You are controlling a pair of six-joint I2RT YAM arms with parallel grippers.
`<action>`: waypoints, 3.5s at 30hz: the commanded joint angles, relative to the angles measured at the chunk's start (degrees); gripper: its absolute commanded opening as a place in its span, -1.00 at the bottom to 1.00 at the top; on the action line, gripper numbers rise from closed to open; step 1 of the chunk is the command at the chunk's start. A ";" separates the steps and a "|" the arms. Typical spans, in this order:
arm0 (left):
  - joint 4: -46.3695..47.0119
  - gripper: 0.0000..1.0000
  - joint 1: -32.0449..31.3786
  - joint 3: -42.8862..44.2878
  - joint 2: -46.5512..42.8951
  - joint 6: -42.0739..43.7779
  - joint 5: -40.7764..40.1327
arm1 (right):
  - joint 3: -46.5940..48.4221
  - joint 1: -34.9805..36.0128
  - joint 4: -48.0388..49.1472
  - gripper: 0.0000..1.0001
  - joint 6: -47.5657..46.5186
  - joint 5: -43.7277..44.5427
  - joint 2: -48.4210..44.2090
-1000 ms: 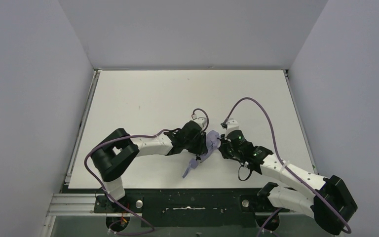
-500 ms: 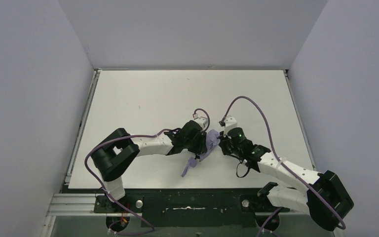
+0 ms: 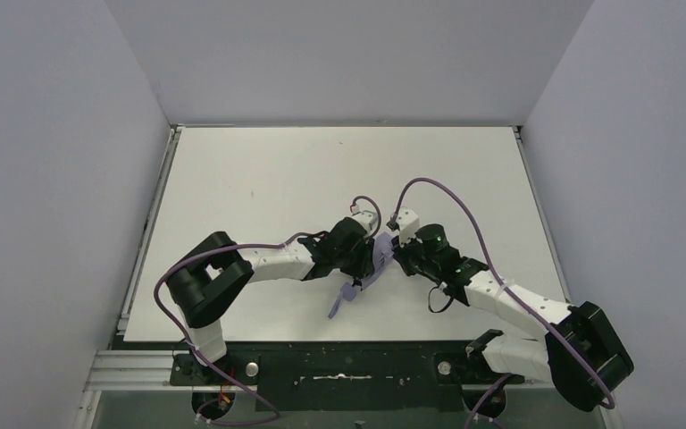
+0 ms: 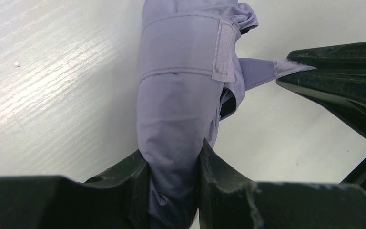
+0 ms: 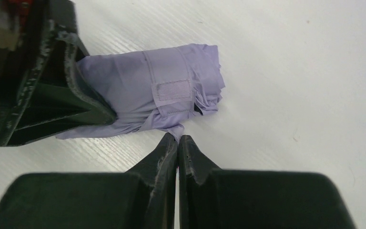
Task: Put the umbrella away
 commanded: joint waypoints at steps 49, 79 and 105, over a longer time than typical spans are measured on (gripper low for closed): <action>-17.53 -1.00 -1.08 -4.38 5.69 14.87 2.43 | 2.83 -9.48 37.70 -0.62 -43.78 -26.34 16.15; -17.34 -1.00 -1.18 -4.80 5.50 14.58 2.82 | -1.66 -10.93 47.35 -0.31 -28.11 -8.91 9.41; -38.26 -1.00 7.10 12.84 3.77 48.93 30.05 | -1.25 -11.40 -4.54 -0.03 10.17 -4.29 -27.56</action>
